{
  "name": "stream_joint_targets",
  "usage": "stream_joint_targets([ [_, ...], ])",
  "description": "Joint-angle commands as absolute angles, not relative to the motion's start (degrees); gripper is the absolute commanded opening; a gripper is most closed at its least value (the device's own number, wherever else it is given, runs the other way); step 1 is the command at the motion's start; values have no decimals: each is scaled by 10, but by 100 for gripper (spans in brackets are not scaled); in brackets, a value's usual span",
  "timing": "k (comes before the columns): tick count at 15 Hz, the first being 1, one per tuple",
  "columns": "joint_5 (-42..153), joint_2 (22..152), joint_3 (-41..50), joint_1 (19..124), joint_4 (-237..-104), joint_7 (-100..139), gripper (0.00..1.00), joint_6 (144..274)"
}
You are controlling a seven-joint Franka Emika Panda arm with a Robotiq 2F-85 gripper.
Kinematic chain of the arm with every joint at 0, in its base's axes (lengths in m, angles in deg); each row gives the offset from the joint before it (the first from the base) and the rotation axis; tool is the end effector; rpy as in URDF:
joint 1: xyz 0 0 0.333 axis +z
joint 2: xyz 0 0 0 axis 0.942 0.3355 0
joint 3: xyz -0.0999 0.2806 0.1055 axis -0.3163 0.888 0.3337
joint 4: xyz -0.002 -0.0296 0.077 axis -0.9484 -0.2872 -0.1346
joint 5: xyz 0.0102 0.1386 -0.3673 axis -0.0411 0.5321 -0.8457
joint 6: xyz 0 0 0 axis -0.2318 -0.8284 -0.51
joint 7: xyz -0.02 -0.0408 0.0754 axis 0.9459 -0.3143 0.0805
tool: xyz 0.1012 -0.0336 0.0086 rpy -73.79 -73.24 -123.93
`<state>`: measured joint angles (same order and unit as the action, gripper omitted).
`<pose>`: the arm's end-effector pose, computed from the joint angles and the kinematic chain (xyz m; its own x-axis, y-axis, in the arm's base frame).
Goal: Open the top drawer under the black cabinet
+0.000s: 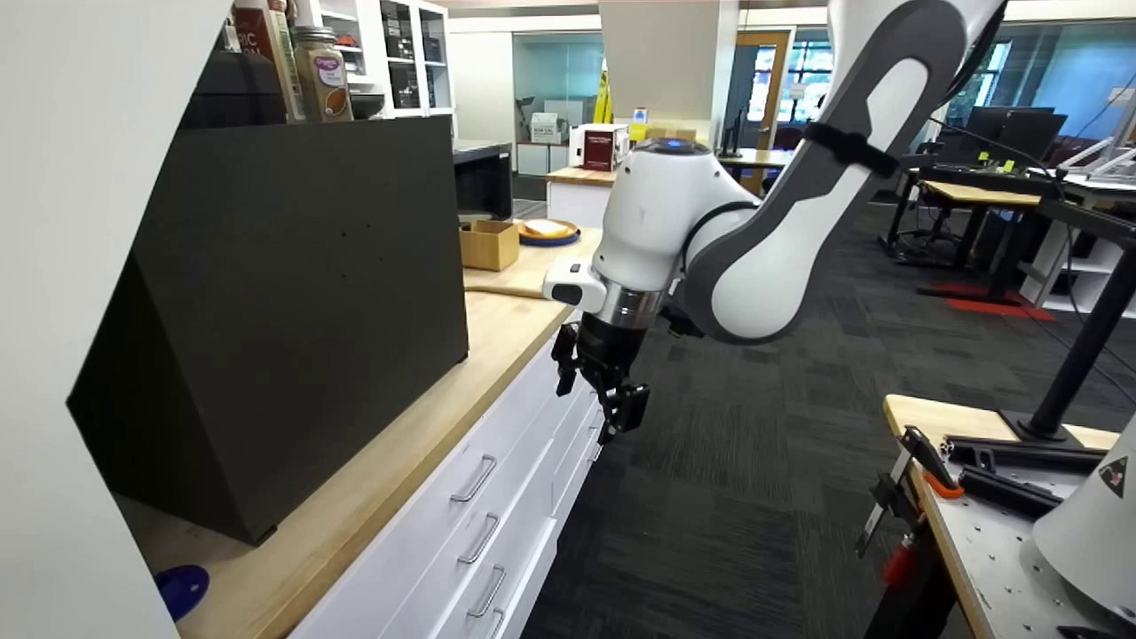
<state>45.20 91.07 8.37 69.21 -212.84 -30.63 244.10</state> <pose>0.5357 0.0059 0.2047 0.5337 0.8389 0.1066 0.8047 -0.5426 0.2410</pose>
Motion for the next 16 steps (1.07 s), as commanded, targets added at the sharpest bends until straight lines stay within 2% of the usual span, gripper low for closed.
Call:
stream_joint_targets([
  [1,420,964,123,648,-2101,-356,100,2495],
  [12,408,988,137,639,-2083,-360,100,2486],
  [16,390,1031,106,662,-2061,-355,100,2495],
])
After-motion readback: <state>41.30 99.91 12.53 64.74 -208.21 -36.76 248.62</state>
